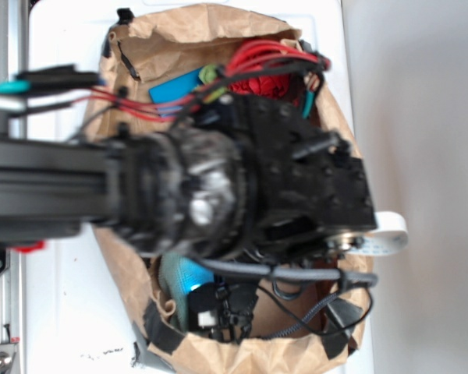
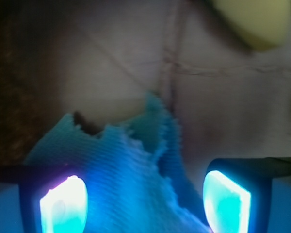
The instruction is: Grab the blue cloth.
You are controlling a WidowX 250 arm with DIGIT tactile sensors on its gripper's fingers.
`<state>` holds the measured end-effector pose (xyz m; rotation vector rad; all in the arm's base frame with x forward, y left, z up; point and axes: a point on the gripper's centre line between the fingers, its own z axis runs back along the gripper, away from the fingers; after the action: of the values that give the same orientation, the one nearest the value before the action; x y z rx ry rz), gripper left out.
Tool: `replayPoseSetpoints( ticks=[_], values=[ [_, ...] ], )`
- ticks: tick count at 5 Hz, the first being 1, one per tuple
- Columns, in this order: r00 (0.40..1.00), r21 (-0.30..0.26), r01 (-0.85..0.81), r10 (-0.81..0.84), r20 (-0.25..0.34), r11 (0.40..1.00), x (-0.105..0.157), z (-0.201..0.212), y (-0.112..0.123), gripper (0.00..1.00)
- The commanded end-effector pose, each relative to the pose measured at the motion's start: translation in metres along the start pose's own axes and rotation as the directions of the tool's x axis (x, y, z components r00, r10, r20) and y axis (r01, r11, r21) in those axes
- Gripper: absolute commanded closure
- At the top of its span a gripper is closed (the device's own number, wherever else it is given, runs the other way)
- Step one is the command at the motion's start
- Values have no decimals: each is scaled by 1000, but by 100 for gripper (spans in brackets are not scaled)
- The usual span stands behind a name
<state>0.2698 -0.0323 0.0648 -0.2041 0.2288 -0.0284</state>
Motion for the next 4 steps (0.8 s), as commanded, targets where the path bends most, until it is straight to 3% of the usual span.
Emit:
replayPoseSetpoints(
  ticks=[1,2,4],
  values=[
    [999,2,54,-54,-2,999,0,25,4,0],
    [998,23,46,-47,36,999,-1,24,3,100],
    [996,60,62,-66,64,996,2,22,6,100]
  ],
)
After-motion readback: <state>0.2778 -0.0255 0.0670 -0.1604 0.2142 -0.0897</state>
